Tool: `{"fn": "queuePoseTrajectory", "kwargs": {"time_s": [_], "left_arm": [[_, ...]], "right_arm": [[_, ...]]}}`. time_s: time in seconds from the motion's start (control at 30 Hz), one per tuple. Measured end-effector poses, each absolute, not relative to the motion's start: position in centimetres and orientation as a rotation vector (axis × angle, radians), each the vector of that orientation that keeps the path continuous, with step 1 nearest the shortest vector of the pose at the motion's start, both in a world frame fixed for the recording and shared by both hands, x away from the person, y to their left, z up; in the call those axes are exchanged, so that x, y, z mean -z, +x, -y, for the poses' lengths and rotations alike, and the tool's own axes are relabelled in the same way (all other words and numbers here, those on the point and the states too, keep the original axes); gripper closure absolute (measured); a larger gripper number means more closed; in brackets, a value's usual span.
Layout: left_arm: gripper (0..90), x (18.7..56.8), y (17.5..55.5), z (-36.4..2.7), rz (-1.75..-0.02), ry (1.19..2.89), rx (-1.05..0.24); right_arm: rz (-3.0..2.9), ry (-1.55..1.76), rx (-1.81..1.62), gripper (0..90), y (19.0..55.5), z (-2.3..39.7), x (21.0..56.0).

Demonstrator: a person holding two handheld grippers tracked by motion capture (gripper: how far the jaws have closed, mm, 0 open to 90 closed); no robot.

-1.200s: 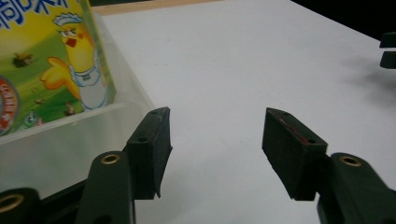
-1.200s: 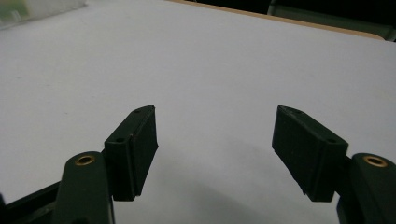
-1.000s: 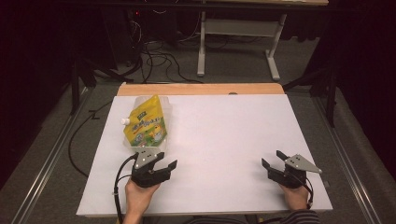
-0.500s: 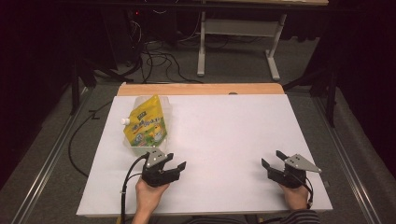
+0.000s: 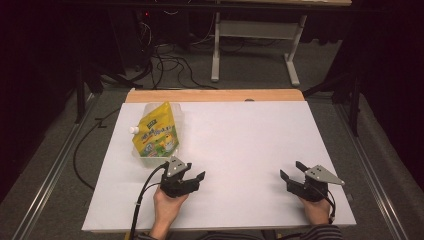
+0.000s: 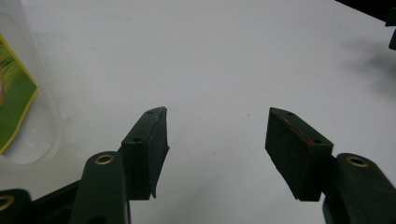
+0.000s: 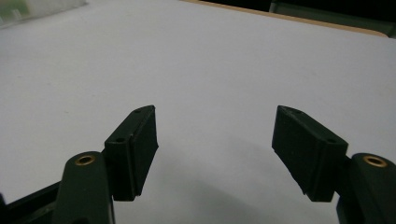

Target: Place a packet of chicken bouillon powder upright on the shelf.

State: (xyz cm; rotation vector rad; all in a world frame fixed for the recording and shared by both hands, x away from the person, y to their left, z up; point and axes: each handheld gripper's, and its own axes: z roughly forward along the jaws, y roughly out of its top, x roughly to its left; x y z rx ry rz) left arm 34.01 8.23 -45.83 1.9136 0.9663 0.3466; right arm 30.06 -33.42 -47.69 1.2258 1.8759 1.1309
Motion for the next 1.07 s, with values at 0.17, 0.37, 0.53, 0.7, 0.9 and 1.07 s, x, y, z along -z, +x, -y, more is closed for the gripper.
{"fn": "queuePoseTrajectory", "kwargs": {"time_s": [0.17, 0.37, 0.53, 0.7, 0.9, 1.07], "left_arm": [[38.9, 46.4, 34.5, -7.8, -0.965, 1.907, -0.343], [38.7, 47.1, 35.0, -7.5, -0.967, 1.909, -0.365], [38.2, 47.6, 35.3, -6.9, -0.974, 1.904, -0.405], [36.9, 48.2, 35.2, -6.3, -0.972, 1.911, -0.489], [38.4, 48.2, 34.7, -6.0, -0.978, 1.921, -0.562], [36.9, 48.2, 34.9, -6.2, -1.001, 1.909, -0.536]], "right_arm": [[-1.88, 1.234, -1.128, 31.6, 30.0, 33.3, 47.7], [-1.879, 1.232, -1.126, 31.5, 30.0, 33.3, 47.7], [-1.877, 1.224, -1.132, 31.5, 30.0, 33.4, 47.7], [-1.9, 1.212, -1.124, 31.6, 30.1, 33.3, 47.7], [-1.907, 1.23, -1.123, 31.8, 30.3, 33.3, 47.7], [-1.91, 1.227, -1.12, 31.8, 30.3, 33.3, 47.7]]}}
